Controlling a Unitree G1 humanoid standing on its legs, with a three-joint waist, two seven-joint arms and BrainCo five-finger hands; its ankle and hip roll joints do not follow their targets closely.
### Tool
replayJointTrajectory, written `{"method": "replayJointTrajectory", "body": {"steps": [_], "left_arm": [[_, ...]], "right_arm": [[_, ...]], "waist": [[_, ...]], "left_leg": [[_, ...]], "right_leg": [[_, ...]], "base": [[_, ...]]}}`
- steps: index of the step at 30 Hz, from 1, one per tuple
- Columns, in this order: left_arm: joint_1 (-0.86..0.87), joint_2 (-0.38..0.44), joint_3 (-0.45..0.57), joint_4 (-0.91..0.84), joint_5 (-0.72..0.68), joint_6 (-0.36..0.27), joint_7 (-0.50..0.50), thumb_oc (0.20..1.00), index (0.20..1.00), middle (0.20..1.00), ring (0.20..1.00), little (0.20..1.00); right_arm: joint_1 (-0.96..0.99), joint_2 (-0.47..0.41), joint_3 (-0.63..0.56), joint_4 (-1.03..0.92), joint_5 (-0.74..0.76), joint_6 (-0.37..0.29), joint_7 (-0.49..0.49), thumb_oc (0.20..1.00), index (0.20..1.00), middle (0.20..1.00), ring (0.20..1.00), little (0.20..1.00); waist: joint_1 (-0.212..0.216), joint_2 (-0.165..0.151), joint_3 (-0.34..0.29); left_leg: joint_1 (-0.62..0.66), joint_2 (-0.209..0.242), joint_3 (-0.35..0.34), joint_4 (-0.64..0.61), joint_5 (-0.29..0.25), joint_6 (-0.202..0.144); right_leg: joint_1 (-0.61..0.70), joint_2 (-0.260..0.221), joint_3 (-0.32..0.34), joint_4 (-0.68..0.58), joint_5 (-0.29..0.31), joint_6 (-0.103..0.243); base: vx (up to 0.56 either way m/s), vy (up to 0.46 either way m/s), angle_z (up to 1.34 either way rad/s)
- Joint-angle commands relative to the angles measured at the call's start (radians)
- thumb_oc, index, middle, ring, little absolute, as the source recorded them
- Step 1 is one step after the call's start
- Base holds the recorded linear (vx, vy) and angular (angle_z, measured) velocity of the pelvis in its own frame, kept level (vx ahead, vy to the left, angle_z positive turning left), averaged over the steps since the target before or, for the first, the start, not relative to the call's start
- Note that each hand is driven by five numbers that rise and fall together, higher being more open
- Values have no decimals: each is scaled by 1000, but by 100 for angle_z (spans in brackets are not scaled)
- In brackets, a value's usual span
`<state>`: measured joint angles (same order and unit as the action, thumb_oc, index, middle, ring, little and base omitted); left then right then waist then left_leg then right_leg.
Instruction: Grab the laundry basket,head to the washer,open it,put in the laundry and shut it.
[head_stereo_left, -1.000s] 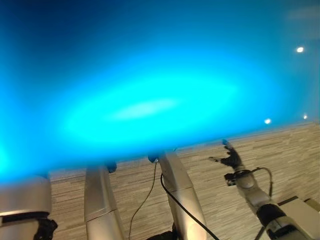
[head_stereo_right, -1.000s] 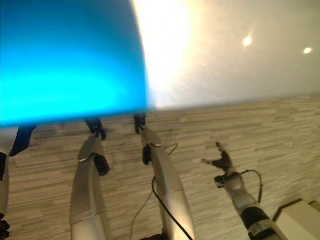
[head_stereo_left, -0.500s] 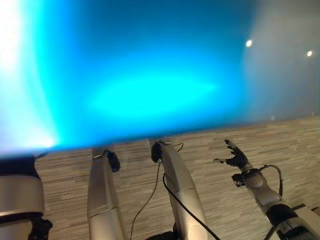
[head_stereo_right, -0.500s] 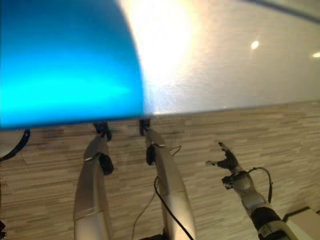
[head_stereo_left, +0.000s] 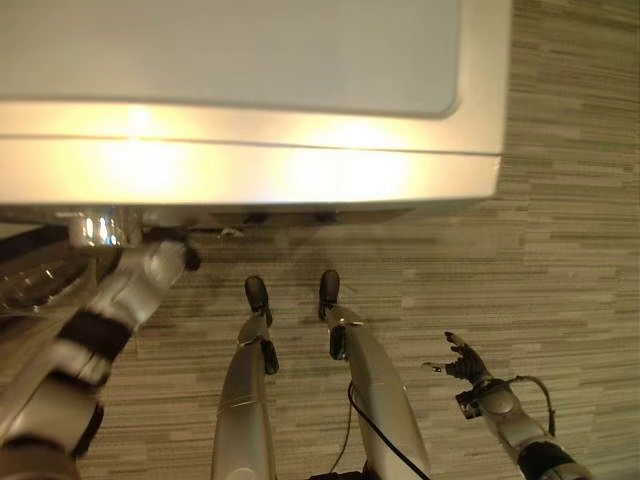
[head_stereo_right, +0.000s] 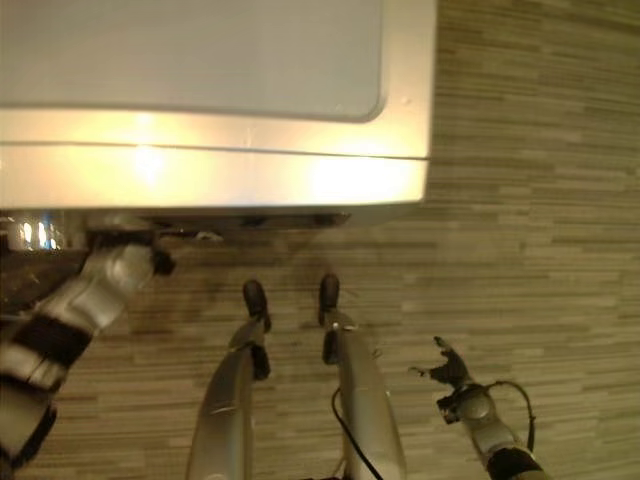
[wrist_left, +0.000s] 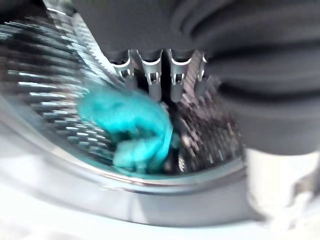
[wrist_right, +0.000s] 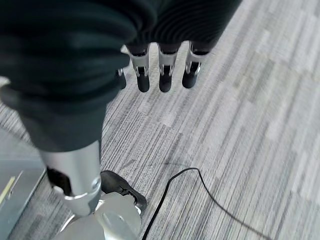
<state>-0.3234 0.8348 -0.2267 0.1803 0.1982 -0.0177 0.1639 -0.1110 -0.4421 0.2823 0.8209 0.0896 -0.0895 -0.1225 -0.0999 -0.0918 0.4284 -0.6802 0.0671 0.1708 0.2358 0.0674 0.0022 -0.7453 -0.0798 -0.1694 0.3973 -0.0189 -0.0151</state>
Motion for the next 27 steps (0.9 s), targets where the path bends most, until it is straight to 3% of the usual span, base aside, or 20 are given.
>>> {"method": "replayJointTrajectory", "body": {"steps": [1,6,11,16,20,21,23,25,26,27], "left_arm": [[121,-62,67,-40,-160,-72,-62,1000,1000,1000,1000,1000],[254,-110,71,-44,-229,-66,-134,1000,1000,1000,1000,1000],[327,-196,53,34,-263,-51,-168,1000,1000,1000,1000,1000],[405,-263,74,123,-335,-46,-177,1000,1000,1000,1000,1000],[434,-360,112,388,-378,-54,-145,1000,1000,1000,1000,1000],[432,-361,110,390,-378,-55,-145,1000,1000,1000,1000,1000],[456,-413,134,526,-372,-61,-125,1000,1000,1000,1000,1000],[459,-434,144,574,-369,-66,-115,1000,1000,1000,1000,1000],[458,-470,160,674,-368,-63,-106,1000,1000,1000,1000,1000],[458,-470,160,675,-368,-63,-106,1000,1000,1000,1000,1000]], "right_arm": [[57,4,-12,128,-47,47,22,1000,1000,1000,1000,1000],[60,6,-19,162,-47,62,49,1000,1000,1000,1000,1000],[46,20,-36,268,-35,76,79,1000,1000,1000,1000,1000],[59,3,-126,345,-15,86,71,1000,1000,1000,1000,1000],[55,-70,-363,389,161,59,16,1000,1000,1000,1000,1000],[55,-71,-363,389,161,59,16,1000,1000,1000,1000,1000],[45,-173,-486,229,198,30,-60,1000,1000,1000,1000,1000],[58,-196,-515,113,171,22,-95,1000,1000,1000,1000,1000],[69,-254,-578,-139,119,5,-145,1000,1000,1000,1000,1000],[70,-254,-579,-140,119,6,-145,1000,1000,1000,1000,1000]], "waist": [[45,2,-31],[60,9,-25],[74,28,-89],[70,46,-156],[63,57,-243],[65,58,-241],[69,60,-284],[71,61,-299],[69,63,-324],[70,62,-325]], "left_leg": [[93,37,-60,77,-210,-8],[193,29,-52,54,-211,-2],[310,23,-58,14,-209,-2],[402,18,-45,-21,-188,14],[518,1,-39,-80,-197,18],[522,1,-38,-82,-197,19],[591,-16,-21,-122,-207,27],[613,-24,-11,-141,-202,30],[661,-42,2,-177,-203,38],[661,-43,3,-179,-202,38]], "right_leg": [[189,-34,1,-153,-23,109],[294,-48,-7,-159,-33,111],[413,-53,-15,-183,-47,120],[507,-66,-17,-214,-32,125],[605,-84,-15,-266,-16,149],[608,-84,-15,-267,-15,150],[652,-102,0,-290,8,176],[660,-109,5,-298,19,183],[675,-127,9,-296,43,205],[675,-127,10,-297,44,205]], "base": [[37,86,-1],[29,44,10],[79,77,1],[40,93,-5],[116,113,-4],[98,136,-6],[108,190,-6],[73,165,-20],[46,144,-43],[75,215,-45]]}}
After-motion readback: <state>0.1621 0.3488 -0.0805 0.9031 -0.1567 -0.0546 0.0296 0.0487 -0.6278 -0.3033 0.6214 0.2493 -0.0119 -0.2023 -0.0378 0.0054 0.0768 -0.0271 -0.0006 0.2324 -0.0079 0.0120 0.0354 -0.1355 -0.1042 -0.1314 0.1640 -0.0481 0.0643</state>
